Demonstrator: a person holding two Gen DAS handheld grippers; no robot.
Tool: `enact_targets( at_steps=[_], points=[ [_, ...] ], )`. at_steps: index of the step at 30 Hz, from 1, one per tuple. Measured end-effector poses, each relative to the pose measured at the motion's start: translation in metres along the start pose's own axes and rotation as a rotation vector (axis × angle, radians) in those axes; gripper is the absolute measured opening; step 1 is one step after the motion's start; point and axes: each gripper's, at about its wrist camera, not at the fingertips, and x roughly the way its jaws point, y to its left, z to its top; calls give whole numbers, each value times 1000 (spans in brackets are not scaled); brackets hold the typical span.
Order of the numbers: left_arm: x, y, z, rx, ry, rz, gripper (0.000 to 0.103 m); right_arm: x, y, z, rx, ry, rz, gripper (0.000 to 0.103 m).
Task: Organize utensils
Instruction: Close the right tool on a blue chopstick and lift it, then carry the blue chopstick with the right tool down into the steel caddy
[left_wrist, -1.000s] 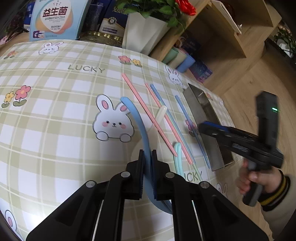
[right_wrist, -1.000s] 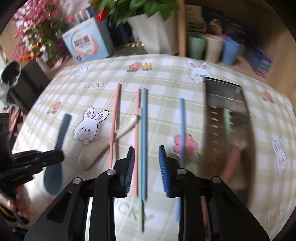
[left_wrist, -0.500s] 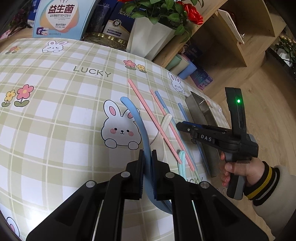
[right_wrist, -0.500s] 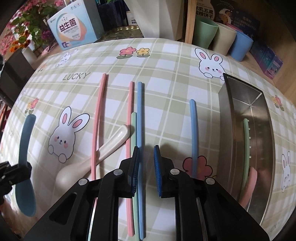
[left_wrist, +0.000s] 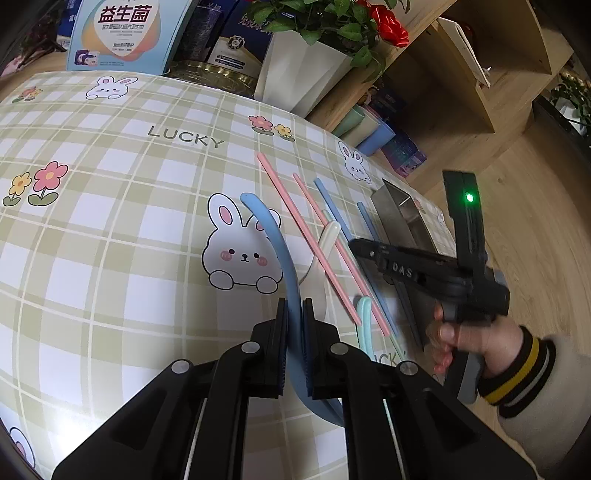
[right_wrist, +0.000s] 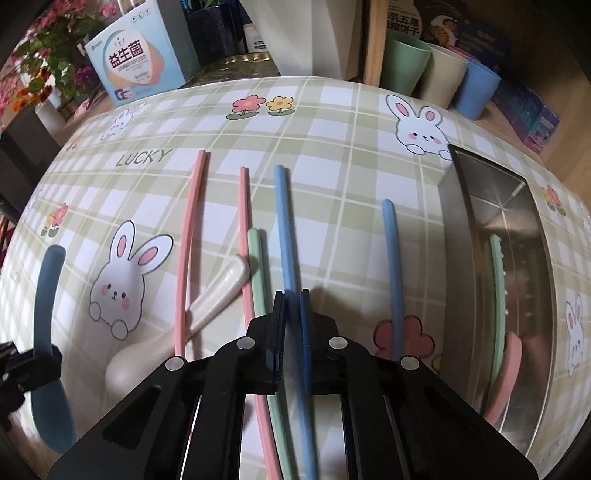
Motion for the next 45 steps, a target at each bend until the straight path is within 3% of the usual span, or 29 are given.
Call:
enact_targets(
  at_steps=[9,14,32,45],
  points=[
    [6,-1,-2,2,18,-7,7,-18,-11,-38,122,-31,24,6],
    [11,-2,-4,5,30,-9,7,-23,-13,-49,125,-38,31,6],
    [3,-23,1,44,20,14,7,-27,-23,-55,122,-19,119,6],
    [-8,-48,4,80,-11,9,7,-65,-30,-54,134,-123,179,6]
  ],
)
